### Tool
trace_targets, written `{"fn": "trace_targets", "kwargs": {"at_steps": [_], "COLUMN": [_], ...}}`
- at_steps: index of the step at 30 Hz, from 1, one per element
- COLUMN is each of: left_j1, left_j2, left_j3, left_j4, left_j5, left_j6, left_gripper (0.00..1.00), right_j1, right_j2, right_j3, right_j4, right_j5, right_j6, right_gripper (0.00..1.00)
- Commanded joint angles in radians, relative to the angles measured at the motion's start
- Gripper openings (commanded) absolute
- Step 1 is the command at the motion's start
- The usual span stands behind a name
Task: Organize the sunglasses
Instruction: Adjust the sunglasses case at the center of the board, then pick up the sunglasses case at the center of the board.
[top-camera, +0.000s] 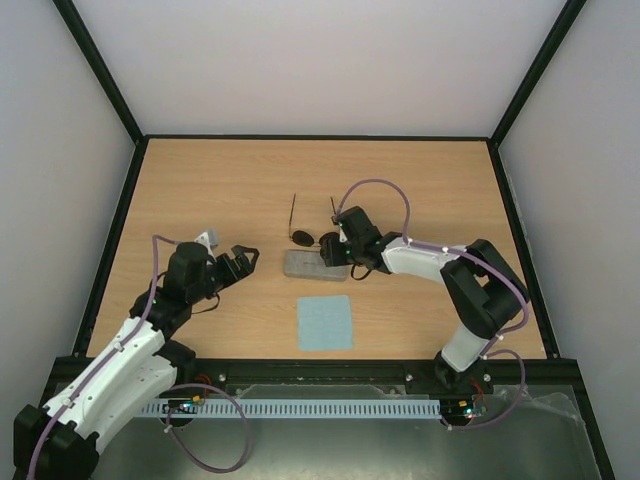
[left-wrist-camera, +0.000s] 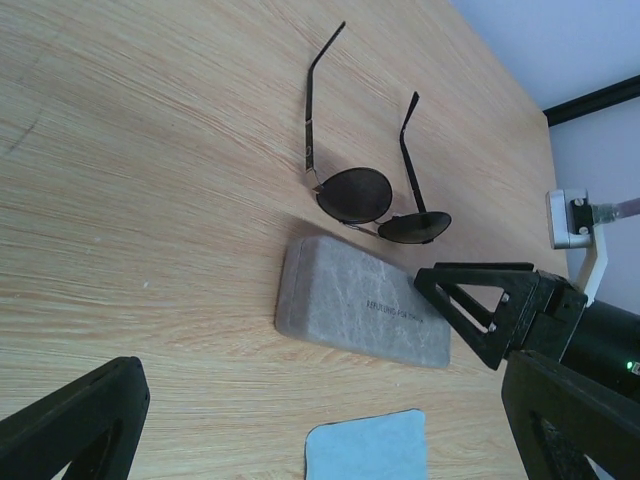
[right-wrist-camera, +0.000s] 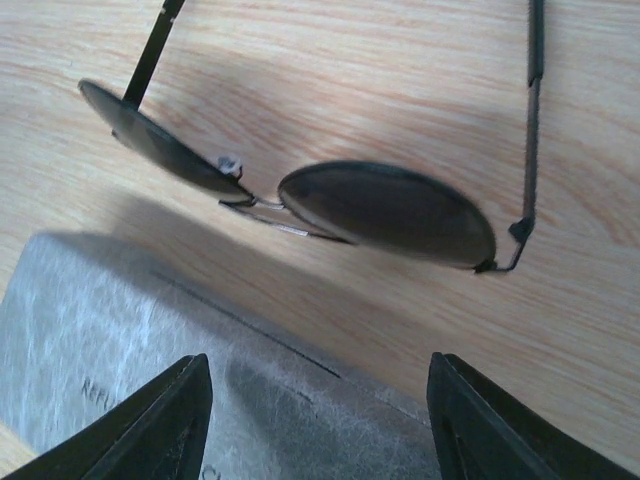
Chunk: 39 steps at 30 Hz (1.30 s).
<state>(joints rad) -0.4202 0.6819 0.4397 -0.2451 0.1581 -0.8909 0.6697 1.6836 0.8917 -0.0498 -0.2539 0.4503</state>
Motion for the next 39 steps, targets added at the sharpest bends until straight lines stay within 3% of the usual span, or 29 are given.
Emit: {"fn": "trace_targets", "kwargs": {"at_steps": [1, 8, 16, 26, 33, 39], "left_j1": [-0.021, -0.032, -0.035, -0.036, -0.037, -0.037], "left_j2": [0.008, 0.011, 0.012, 0.020, 0.049, 0.060], "left_j3": [-0.014, -0.024, -0.021, 0.010, 0.057, 0.064], "left_j4": [0.032, 0.029, 0.019, -0.028, -0.084, -0.086], "left_j5": [-0.024, -0.034, -0.040, -0.066, -0.102, -0.106], "left_j6": [-0.008, -0.013, -0.014, 0.005, 0.023, 0.023], "left_gripper": [0.99, 1.00, 1.00, 1.00, 1.00, 0.99], "right_j1": [0.044, 0.145, 0.163, 0.191, 0.241, 0.264], "right_j2": [-0.030, -0.087, -0.083, 0.002, 0.091, 0.150], "right_j3": [-0.047, -0.079, -0.028, 0.141, 0.245, 0.286], "right_j4": [-0.056, -0.116, -0.197, -0.289, -0.372, -0.424], "right_j5": [0.002, 0.049, 0.086, 0.152, 0.237, 0.329], "right_j6": [-0.016, -0.027, -0.080, -0.105, -0.119, -0.123], "right_gripper": [0.61, 0.65, 0.71, 0.89, 0.91, 0.87]}}
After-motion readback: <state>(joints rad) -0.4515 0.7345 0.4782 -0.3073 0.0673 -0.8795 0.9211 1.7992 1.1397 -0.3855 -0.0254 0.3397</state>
